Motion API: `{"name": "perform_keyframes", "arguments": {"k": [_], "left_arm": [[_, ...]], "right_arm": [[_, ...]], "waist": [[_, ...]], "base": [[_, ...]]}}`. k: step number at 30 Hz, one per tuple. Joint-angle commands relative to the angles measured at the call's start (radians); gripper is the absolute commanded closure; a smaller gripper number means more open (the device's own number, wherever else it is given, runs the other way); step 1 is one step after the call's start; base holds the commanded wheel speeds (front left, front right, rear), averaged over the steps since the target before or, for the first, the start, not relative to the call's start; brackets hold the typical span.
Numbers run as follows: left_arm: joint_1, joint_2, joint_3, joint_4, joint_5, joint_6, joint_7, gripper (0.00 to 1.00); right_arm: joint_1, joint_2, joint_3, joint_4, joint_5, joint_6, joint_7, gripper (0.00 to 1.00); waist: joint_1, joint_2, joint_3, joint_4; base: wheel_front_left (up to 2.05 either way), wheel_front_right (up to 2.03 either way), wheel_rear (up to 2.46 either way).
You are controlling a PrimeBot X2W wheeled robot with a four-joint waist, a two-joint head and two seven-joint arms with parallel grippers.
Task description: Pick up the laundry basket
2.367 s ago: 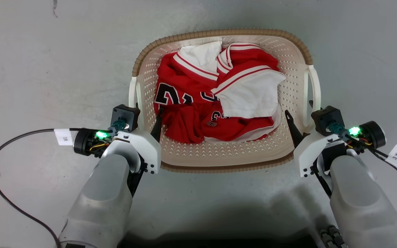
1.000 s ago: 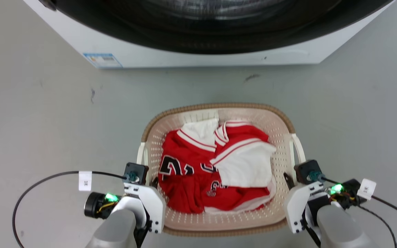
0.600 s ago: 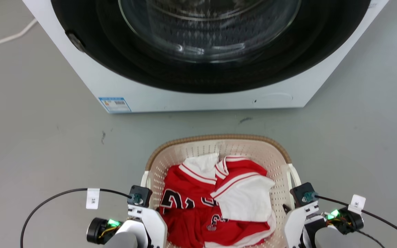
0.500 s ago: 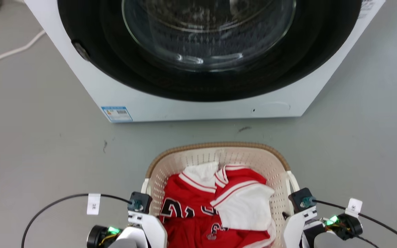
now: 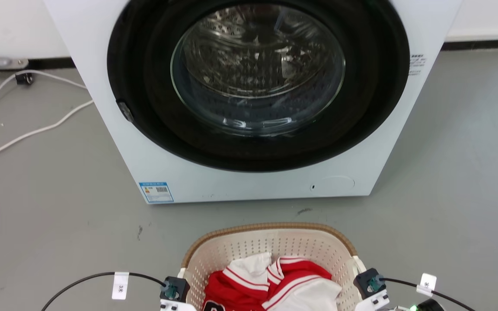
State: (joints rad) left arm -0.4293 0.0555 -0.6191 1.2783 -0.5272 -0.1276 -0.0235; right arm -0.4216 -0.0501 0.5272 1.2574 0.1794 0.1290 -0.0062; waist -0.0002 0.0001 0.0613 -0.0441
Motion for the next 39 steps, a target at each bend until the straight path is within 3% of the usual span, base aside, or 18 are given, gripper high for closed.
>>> {"name": "perform_keyframes", "arguments": {"k": [1,15,39], "left_arm": [[0.007,0.002,-0.012,-0.015,-0.006,-0.004,0.0,1.0],[0.042,0.024,-0.095,-0.033,-0.092,-0.004,0.033,1.0],[0.051,0.039,-0.193,-0.029,-0.199,-0.004,0.022,1.0]], "right_arm": [[0.021,0.0,0.023,-0.005,0.004,0.003,0.008,1.0],[0.063,0.001,0.134,-0.008,0.133,0.007,0.069,1.0],[0.063,0.001,0.194,0.025,0.222,0.008,0.074,1.0]], "waist": [[0.0002,-0.0001,-0.03,-0.002],[0.0002,-0.0001,-0.095,-0.009],[0.0002,-0.0001,-0.124,-0.011]], "base": [[0.0,0.0,0.0],[0.0,0.0,0.0],[0.0,0.0,0.0]]}}
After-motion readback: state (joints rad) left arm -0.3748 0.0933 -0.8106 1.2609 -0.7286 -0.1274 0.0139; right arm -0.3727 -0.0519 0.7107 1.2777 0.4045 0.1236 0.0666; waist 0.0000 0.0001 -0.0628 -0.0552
